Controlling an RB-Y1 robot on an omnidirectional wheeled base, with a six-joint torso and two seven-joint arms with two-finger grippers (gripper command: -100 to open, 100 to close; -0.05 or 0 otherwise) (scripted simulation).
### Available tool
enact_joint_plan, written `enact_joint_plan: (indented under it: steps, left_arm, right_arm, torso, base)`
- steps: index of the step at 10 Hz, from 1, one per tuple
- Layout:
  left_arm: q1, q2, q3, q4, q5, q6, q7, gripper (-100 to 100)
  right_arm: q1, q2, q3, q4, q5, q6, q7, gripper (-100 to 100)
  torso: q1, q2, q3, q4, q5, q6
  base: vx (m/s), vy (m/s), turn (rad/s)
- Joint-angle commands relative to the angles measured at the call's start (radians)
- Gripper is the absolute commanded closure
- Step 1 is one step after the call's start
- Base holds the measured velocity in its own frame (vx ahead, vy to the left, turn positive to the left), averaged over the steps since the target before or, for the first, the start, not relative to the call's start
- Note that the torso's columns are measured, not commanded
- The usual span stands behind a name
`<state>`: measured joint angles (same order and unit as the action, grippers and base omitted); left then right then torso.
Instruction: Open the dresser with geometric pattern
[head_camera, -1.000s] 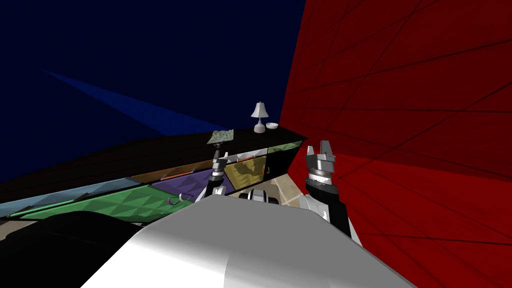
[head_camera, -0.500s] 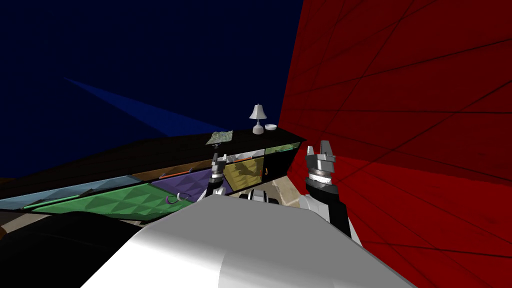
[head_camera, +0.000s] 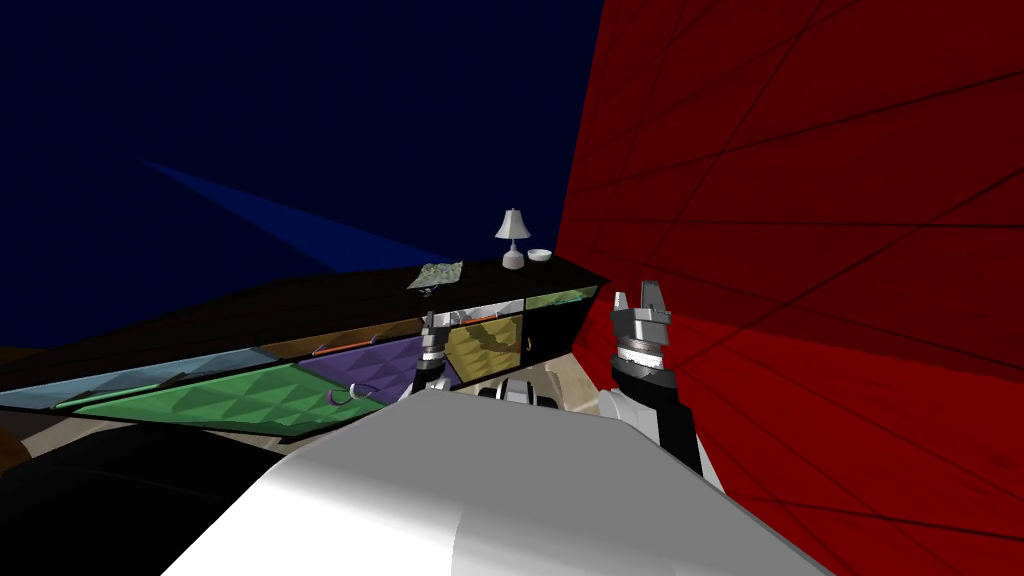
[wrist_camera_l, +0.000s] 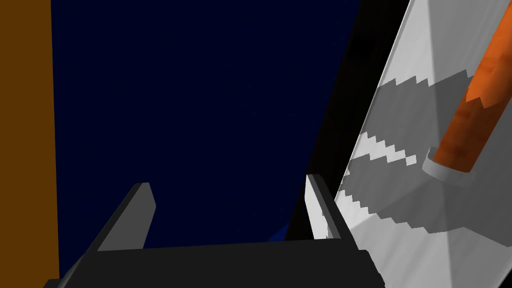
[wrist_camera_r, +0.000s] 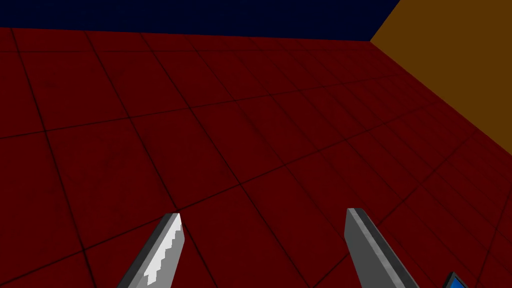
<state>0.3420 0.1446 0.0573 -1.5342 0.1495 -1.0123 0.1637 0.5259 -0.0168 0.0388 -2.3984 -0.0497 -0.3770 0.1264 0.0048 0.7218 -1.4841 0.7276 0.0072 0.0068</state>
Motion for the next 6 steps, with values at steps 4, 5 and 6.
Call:
enact_joint_plan:
  steps: [4, 5, 6]
  left_arm:
    - [-0.009, -0.004, 0.004, 0.111, 0.022, -0.043, 0.012, -100]
    - [-0.015, -0.004, 0.010, 0.150, 0.034, -0.068, 0.017, -100]
    - [-0.015, -0.004, 0.010, 0.152, 0.034, -0.068, 0.017, -100]
  right_arm:
    - [0.000, 0.000, 0.000, 0.000, 0.000, 0.000, 0.000, 0]
    - [0.000, 0.000, 0.000, 0.000, 0.000, 0.000, 0.000, 0]
    - [0.000, 0.000, 0.000, 0.000, 0.000, 0.000, 0.000, 0]
  torso:
    - [-0.001, 0.000, 0.001, -0.002, 0.002, -0.002]
    - [-0.001, 0.001, 0.001, -0.001, 0.001, -0.002]
    - [-0.001, 0.003, 0.002, 0.002, -0.001, -0.003]
  base:
    - [0.021, -0.047, 0.013]
    - [0.011, -0.087, 0.031]
    - [0.009, -0.082, 0.037]
